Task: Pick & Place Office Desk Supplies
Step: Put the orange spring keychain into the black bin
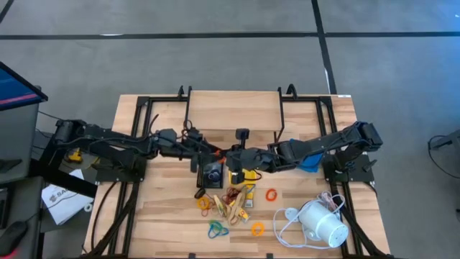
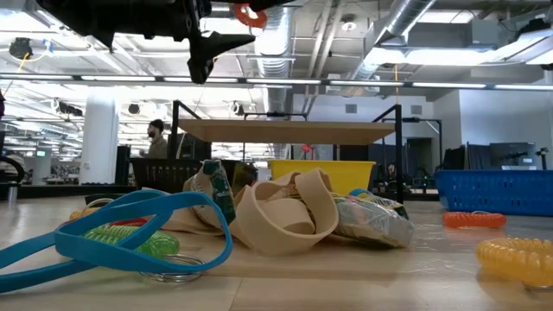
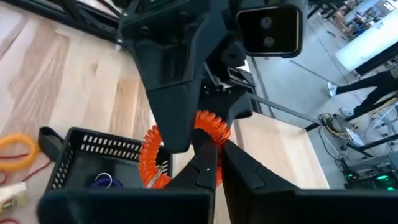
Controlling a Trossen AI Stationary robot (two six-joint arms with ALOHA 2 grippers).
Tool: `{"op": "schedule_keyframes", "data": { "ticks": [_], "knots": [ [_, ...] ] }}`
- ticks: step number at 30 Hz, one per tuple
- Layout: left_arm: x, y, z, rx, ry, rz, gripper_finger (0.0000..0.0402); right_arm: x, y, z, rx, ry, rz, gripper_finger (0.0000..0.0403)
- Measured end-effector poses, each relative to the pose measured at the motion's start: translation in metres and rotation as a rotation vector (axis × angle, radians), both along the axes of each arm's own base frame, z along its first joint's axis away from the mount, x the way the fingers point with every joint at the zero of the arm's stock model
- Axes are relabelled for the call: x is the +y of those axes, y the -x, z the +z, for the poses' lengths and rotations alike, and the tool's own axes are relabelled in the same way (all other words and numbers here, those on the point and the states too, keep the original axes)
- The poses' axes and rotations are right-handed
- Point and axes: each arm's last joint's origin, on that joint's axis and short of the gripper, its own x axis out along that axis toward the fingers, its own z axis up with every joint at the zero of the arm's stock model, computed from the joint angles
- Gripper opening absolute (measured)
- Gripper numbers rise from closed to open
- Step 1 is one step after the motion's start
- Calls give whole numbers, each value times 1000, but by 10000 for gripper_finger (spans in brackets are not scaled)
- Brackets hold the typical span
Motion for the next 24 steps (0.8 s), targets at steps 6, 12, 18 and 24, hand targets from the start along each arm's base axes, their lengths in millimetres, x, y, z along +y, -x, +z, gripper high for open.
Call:
{"op": "schedule_keyframes", "data": {
  "ticks": [6,12,18,24],
  "knots": [
    [-1,0,-2,11,-118,-29,34,3,-2,11,-106,-24,10,93],
    [1,0,-3,20,-187,-23,14,1,0,14,-123,35,-90,160],
    [4,9,-39,423,-277,121,10,-6,10,4,-27,130,-294,201],
    [3,13,-67,655,-348,131,39,-12,20,-9,60,78,-378,215]
  ]
}}
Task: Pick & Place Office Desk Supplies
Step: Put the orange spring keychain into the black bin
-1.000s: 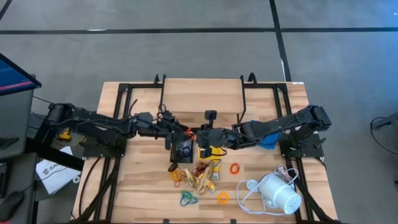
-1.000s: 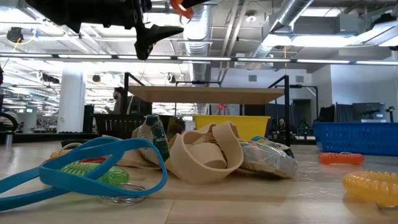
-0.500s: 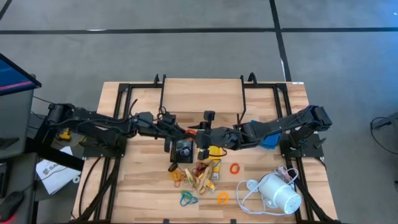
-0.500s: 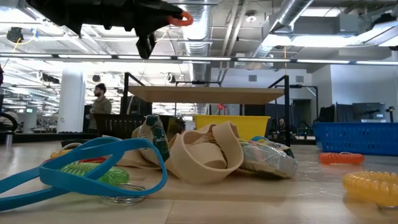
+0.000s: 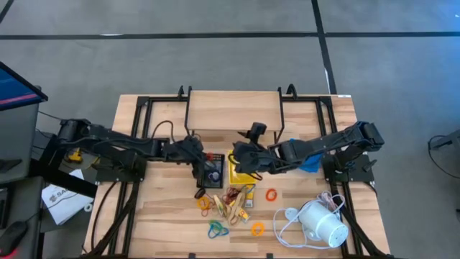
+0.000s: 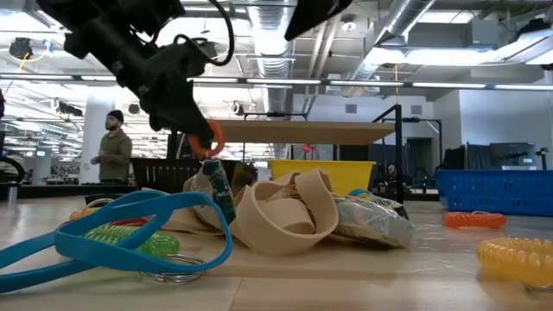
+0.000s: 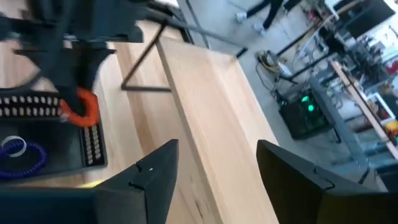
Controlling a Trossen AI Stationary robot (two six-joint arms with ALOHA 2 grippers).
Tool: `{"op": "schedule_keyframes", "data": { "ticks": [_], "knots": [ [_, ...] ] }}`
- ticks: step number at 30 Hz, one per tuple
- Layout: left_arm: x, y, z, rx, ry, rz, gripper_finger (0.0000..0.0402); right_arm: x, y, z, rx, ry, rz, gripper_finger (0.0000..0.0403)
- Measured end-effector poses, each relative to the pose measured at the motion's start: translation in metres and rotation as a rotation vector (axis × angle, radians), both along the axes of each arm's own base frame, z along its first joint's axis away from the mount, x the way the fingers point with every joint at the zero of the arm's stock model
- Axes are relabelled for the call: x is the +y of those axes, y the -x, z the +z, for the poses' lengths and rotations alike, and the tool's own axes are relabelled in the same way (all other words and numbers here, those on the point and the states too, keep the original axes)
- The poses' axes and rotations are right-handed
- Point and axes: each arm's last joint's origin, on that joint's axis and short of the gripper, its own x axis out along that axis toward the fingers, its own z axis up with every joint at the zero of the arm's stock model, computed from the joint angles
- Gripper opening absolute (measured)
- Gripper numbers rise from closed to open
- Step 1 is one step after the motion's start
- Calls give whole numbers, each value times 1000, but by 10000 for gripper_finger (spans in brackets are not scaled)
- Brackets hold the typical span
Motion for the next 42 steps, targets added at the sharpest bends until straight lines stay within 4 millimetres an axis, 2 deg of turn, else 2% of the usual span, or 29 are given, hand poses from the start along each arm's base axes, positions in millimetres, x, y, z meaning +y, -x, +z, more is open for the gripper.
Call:
{"op": "schedule_keyframes", "data": {
  "ticks": [8,10,13,18,22,26,29,32,38,42],
  "knots": [
    [-7,-5,-11,43,13,-106,191,-2,10,-10,62,-107,-38,226],
    [-9,-4,-4,4,57,-156,220,-6,16,-18,88,-186,-91,227],
    [-15,3,28,-132,68,-250,246,-13,23,-41,150,-342,-150,227],
    [-24,35,92,-420,-70,-378,250,-17,25,-85,298,-594,-176,227],
    [-26,68,121,-562,-147,-368,237,-21,34,-114,472,-620,-264,227],
    [-28,90,127,-566,-192,-334,222,-19,43,-138,664,-617,-357,227],
    [-30,94,125,-541,-211,-331,214,-11,43,-146,719,-655,-349,227],
    [-33,91,121,-510,-214,-346,210,-4,41,-150,721,-722,-332,227],
    [-36,81,112,-450,-218,-357,208,13,46,-144,730,-858,-328,227],
    [-38,75,107,-412,-220,-362,208,29,46,-143,745,-958,-265,227]
  ]
}}
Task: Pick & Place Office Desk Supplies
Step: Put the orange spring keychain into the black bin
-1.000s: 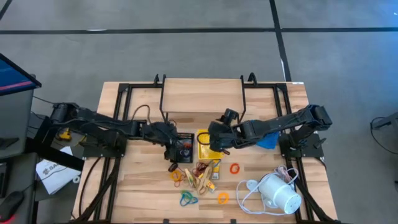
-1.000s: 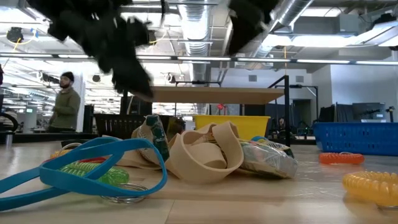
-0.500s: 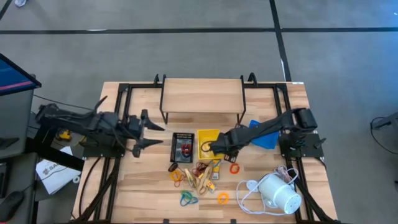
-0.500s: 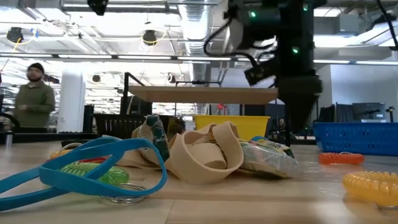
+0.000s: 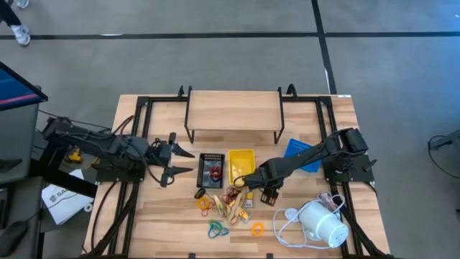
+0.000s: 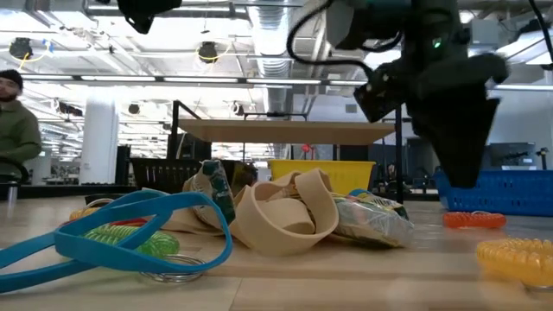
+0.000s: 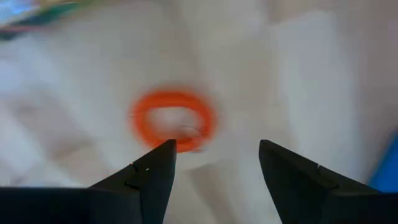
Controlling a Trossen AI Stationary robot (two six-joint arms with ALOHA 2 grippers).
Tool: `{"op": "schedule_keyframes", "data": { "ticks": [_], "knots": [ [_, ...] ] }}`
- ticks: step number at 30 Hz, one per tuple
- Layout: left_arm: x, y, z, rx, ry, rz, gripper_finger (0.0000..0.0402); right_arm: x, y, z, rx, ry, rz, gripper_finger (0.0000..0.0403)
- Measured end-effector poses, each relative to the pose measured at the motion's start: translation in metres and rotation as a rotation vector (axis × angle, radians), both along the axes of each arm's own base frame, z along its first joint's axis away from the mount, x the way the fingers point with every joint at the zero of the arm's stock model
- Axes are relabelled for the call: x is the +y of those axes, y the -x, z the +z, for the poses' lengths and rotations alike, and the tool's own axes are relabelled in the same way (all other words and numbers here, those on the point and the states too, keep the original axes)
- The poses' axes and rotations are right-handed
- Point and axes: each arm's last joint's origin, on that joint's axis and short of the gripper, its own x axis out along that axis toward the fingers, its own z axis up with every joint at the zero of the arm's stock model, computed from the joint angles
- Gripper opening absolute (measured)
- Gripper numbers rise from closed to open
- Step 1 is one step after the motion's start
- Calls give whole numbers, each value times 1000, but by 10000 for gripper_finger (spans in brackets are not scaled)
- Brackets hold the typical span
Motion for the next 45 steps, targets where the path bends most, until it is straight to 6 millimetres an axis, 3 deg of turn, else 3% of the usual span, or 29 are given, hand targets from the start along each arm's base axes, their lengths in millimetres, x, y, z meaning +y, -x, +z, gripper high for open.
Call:
{"op": "schedule_keyframes", "data": {
  "ticks": [7,21,31,38,45],
  "knots": [
    [-2,-7,-5,26,-6,0,208,14,-10,-3,-116,-44,25,227],
    [-5,-7,-5,29,39,-32,208,-4,2,-30,-11,40,8,227],
    [-5,-7,-5,25,38,-28,208,-3,5,-21,1,11,7,227],
    [-5,-7,-5,26,37,-28,208,-5,8,6,-19,38,8,227],
    [-5,-7,-5,28,37,-28,208,-2,13,-7,-2,23,-1,227]
  ]
}}
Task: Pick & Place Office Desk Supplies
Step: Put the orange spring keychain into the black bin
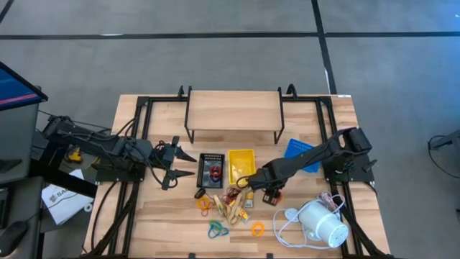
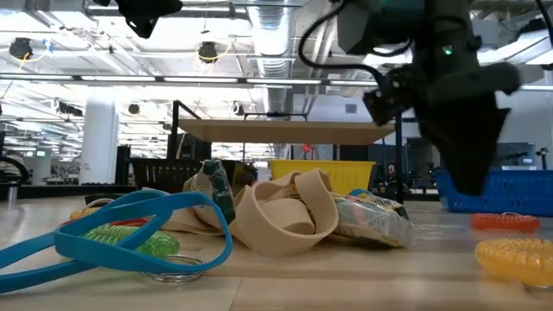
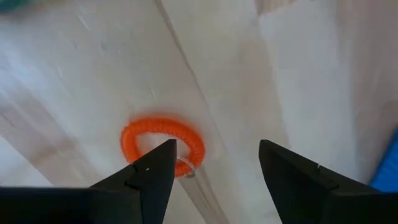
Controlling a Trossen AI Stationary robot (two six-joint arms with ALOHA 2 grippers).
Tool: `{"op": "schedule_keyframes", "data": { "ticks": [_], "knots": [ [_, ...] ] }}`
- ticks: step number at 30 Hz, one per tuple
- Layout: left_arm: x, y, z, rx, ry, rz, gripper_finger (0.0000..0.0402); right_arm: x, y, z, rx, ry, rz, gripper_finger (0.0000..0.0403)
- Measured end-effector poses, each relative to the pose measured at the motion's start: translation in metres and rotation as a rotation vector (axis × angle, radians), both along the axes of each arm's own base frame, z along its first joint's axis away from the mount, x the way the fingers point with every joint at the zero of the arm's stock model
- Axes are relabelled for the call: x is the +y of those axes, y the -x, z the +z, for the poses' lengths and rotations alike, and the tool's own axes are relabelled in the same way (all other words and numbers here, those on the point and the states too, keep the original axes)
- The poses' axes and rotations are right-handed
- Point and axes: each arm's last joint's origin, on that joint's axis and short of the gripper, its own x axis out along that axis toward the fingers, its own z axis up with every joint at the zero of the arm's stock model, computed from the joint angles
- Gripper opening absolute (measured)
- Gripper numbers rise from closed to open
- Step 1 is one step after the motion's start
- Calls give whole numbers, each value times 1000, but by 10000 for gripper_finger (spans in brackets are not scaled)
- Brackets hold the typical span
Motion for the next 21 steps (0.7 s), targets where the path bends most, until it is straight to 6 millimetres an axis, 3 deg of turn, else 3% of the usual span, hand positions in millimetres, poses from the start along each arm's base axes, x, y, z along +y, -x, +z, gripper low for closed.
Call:
{"op": "schedule_keyframes", "data": {
  "ticks": [14,17,21],
  "knots": [
    [0,0,0,4,-1,-1,208,-5,14,-32,-25,-38,-34,214],
    [0,0,0,4,-1,-1,208,-6,18,-37,-33,-22,-21,162],
    [0,0,0,4,-1,-2,208,-3,20,-38,-47,10,5,29]
  ]
}}
